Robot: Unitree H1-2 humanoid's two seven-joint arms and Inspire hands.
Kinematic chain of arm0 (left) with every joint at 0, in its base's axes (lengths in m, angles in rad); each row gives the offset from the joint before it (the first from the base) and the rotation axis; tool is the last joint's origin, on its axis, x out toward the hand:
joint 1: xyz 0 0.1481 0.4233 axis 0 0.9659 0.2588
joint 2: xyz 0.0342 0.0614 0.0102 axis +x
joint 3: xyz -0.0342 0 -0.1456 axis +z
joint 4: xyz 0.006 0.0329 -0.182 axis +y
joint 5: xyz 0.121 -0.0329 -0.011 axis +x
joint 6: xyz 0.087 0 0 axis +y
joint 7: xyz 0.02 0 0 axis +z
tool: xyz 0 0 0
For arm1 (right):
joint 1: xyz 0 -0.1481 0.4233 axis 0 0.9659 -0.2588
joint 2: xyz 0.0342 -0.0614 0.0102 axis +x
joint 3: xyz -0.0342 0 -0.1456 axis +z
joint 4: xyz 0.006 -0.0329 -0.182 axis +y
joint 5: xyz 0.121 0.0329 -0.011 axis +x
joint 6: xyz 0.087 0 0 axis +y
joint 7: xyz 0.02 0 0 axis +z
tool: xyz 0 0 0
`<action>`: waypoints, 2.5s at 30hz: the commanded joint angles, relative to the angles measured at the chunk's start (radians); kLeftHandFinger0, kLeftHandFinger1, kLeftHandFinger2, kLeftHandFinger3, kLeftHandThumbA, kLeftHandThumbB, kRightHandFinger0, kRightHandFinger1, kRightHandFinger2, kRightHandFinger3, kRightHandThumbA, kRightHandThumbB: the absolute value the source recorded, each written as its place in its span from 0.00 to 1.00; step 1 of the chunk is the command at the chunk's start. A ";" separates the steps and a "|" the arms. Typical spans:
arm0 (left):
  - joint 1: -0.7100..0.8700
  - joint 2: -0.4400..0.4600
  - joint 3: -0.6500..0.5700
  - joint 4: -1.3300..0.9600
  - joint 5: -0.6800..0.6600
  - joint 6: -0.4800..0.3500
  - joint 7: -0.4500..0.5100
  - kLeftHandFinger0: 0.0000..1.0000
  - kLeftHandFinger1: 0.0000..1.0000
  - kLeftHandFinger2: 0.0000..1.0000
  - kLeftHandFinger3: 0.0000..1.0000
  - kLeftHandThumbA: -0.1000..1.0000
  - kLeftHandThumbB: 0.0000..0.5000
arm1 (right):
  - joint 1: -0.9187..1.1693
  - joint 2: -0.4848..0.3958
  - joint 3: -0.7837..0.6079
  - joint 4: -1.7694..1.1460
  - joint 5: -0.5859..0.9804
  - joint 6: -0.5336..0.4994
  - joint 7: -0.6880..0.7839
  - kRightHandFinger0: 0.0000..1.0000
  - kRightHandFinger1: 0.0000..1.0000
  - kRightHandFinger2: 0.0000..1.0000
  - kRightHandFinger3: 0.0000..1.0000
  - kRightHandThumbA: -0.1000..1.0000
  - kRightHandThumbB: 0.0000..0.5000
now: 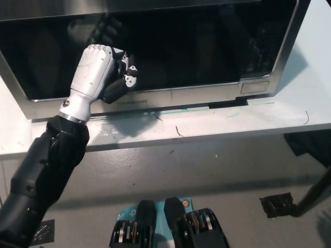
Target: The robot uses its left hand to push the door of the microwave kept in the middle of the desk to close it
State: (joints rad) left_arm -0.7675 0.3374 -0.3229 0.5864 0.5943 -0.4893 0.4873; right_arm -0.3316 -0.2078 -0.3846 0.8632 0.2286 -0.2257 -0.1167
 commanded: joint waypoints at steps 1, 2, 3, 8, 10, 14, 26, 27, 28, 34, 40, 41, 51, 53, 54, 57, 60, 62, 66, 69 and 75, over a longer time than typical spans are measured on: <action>-0.093 0.054 0.038 0.041 0.033 0.019 0.116 0.00 0.00 0.06 0.00 0.12 0.04 | -0.007 -0.010 0.005 -0.036 0.000 -0.031 -0.010 0.56 0.63 0.75 0.86 0.21 0.41; -0.093 0.056 0.040 0.041 0.027 0.019 0.115 0.00 0.00 0.05 0.00 0.12 0.04 | -0.005 -0.012 0.012 -0.041 -0.011 -0.024 -0.014 0.58 0.65 0.77 0.90 0.22 0.37; -0.088 0.058 0.053 0.036 0.015 0.019 0.103 0.00 0.00 0.05 0.00 0.11 0.04 | -0.004 -0.012 0.015 -0.035 -0.016 -0.037 -0.016 0.58 0.65 0.77 0.92 0.21 0.36; -0.069 0.066 0.074 0.040 0.003 0.019 0.097 0.00 0.00 0.05 0.00 0.09 0.04 | -0.005 -0.011 0.012 -0.009 -0.007 -0.053 -0.016 0.55 0.63 0.76 0.94 0.21 0.38; -0.045 0.069 0.075 0.009 0.008 0.019 0.096 0.00 0.00 0.05 0.00 0.11 0.04 | -0.004 -0.007 0.010 -0.019 -0.004 -0.045 -0.022 0.57 0.64 0.77 0.93 0.19 0.41; 0.022 0.072 0.068 -0.088 -0.030 0.019 0.095 0.00 0.00 0.03 0.00 0.05 0.06 | -0.010 -0.010 0.016 -0.015 -0.009 -0.050 -0.019 0.57 0.63 0.76 0.91 0.19 0.39; 0.448 0.066 0.089 -0.631 -0.099 0.019 0.052 0.00 0.00 0.00 0.00 0.16 0.00 | 0.000 -0.016 0.029 -0.015 -0.003 -0.044 0.011 0.65 0.69 0.82 0.92 0.22 0.34; 0.479 0.069 0.082 -0.644 -0.101 0.019 0.062 0.00 0.00 0.00 0.00 0.13 0.00 | -0.001 -0.014 0.030 -0.020 -0.006 -0.040 0.002 0.64 0.67 0.79 0.88 0.21 0.34; 0.517 0.064 0.084 -0.656 -0.120 0.019 0.058 0.00 0.00 0.00 0.00 0.17 0.00 | 0.002 -0.012 0.030 -0.028 -0.005 -0.034 0.002 0.64 0.67 0.79 0.88 0.20 0.31; 0.634 0.065 0.046 -0.641 -0.178 0.019 0.095 0.00 0.00 0.00 0.01 0.00 0.00 | -0.015 -0.016 0.022 -0.026 -0.004 -0.034 -0.021 0.65 0.68 0.78 0.89 0.19 0.41; 0.722 0.000 0.087 -0.501 -0.196 0.019 0.085 0.00 0.00 0.00 0.00 0.13 0.00 | -0.016 -0.017 0.019 -0.020 -0.002 -0.024 -0.030 0.68 0.71 0.80 0.89 0.20 0.44; 0.718 -0.007 0.084 -0.461 -0.216 0.019 0.101 0.00 0.00 0.00 0.00 0.13 0.00 | -0.017 -0.019 0.021 -0.017 -0.004 -0.024 -0.032 0.68 0.71 0.81 0.88 0.20 0.43; 0.597 -0.129 0.285 -0.021 -0.331 0.019 0.053 0.00 0.00 0.00 0.03 0.38 0.00 | -0.026 -0.025 0.040 -0.004 -0.027 -0.039 -0.041 0.69 0.71 0.80 0.92 0.25 0.50; 0.580 -0.140 0.303 0.032 -0.342 0.019 0.051 0.00 0.00 0.00 0.06 0.36 0.00 | -0.025 -0.024 0.037 -0.002 -0.019 -0.036 -0.036 0.69 0.71 0.80 0.94 0.23 0.45; 0.572 -0.150 0.320 0.053 -0.354 0.035 0.044 0.00 0.00 0.00 0.08 0.43 0.03 | -0.026 -0.023 0.037 -0.001 -0.019 -0.037 -0.039 0.68 0.70 0.79 0.92 0.21 0.46; 0.556 -0.175 0.363 0.065 -0.381 0.114 0.020 0.00 0.00 0.00 0.11 0.44 0.00 | -0.022 -0.026 0.047 -0.005 -0.031 -0.037 -0.039 0.68 0.70 0.80 0.92 0.24 0.45; 0.546 -0.189 0.392 0.076 -0.394 0.135 0.010 0.00 0.00 0.01 0.12 0.40 0.01 | -0.020 -0.023 0.047 -0.005 -0.030 -0.035 -0.041 0.68 0.71 0.79 0.93 0.24 0.47; 0.526 -0.201 0.421 0.091 -0.445 0.165 -0.025 0.00 0.00 0.04 0.17 0.41 0.02 | -0.021 -0.022 0.046 -0.008 -0.028 -0.031 -0.042 0.68 0.70 0.79 0.93 0.24 0.45; 0.505 -0.209 0.452 0.113 -0.485 0.192 -0.063 0.00 0.00 0.08 0.21 0.39 0.05 | -0.024 -0.023 0.046 -0.005 -0.029 -0.030 -0.048 0.67 0.69 0.79 0.93 0.23 0.49; 0.490 -0.213 0.468 0.124 -0.505 0.258 -0.090 0.00 0.01 0.15 0.29 0.32 0.02 | -0.023 -0.023 0.051 -0.010 -0.039 -0.027 -0.060 0.65 0.68 0.76 0.91 0.24 0.50; 0.502 -0.211 0.479 0.105 -0.535 0.290 -0.134 0.01 0.01 0.14 0.28 0.22 0.00 | -0.023 -0.015 0.053 -0.011 -0.033 -0.031 -0.052 0.68 0.70 0.79 0.93 0.23 0.47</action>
State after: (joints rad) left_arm -0.2550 0.1142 0.1469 0.7098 0.0995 -0.2427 0.4052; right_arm -0.3287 -0.2118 -0.3369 0.8764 0.2027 -0.2333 -0.1593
